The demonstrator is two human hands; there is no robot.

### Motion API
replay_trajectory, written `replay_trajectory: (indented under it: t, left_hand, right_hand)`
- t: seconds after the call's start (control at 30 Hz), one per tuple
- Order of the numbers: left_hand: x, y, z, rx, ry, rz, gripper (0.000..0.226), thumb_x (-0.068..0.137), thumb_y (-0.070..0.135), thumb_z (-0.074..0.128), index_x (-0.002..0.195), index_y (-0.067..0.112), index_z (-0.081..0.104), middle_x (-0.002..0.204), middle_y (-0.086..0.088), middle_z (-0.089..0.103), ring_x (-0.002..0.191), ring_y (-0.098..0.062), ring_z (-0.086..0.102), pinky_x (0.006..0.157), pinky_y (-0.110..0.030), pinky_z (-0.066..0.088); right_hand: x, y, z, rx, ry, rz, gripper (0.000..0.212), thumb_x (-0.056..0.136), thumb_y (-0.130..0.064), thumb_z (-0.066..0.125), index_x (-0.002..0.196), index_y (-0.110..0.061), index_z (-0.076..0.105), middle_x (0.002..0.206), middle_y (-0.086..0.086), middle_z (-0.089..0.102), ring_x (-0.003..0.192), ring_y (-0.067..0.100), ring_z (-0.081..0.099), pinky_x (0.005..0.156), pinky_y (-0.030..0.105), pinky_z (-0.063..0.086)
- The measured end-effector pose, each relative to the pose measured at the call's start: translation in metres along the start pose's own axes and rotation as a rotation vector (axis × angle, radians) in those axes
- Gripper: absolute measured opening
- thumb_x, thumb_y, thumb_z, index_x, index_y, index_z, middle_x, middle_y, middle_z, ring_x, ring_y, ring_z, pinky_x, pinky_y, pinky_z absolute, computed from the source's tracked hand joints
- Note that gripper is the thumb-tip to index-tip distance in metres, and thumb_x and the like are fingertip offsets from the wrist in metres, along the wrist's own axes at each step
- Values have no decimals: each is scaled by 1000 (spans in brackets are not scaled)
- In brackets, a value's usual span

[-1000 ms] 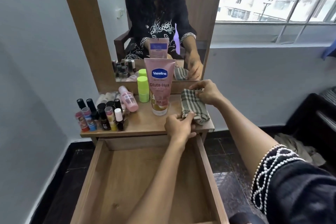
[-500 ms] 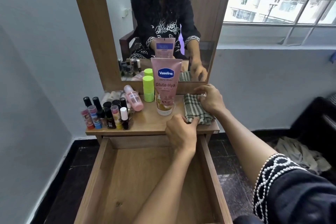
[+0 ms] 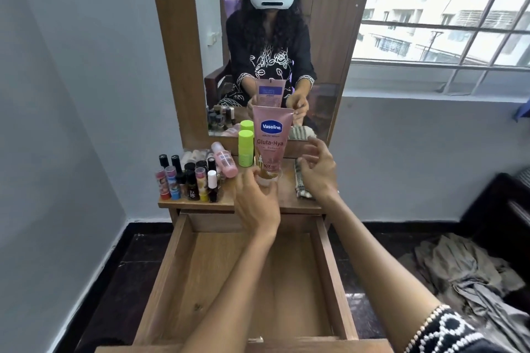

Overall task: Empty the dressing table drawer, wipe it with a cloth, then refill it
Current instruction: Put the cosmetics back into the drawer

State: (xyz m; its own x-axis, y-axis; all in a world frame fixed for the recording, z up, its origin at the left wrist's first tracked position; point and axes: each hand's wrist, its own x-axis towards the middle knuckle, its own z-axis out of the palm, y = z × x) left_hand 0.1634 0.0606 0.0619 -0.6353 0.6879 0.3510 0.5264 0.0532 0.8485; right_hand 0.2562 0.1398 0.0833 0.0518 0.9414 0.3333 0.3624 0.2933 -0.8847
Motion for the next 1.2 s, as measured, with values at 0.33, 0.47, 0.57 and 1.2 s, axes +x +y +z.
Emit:
replay_trajectory:
  t: [0.33,0.47,0.57,1.2]
  left_hand:
    - [43,-14,17,-116,-293,-27,64,96,17,47,149,11,11,155,-7,21,142,-23,24,115,-37,24]
    - [44,-18,23,-154,-343,-45,69,96,16,48,149,10,5,155,-9,20,142,-23,22,116,-38,22]
    - [45,-18,25,-160,-347,-69,64,96,15,47,149,11,12,153,-9,26,140,-23,26,114,-35,25]
    - [-11,-5,-43,-380,-371,76,68,89,17,61,147,17,25,134,4,44,94,16,46,81,3,36]
  right_hand:
    - [-15,0,43,193,-209,227,67,91,0,56,148,-5,21,142,11,42,122,18,51,98,24,44]
    - [-17,10,47,169,-210,208,56,91,0,57,142,-3,33,131,8,53,116,15,55,95,19,44]
    - [-15,17,47,129,-222,170,41,90,-1,57,130,-7,47,116,6,62,107,15,60,87,19,47]
    - [-80,-25,-18,125,-308,37,37,89,-17,63,124,-9,52,109,4,60,84,1,59,64,8,50]
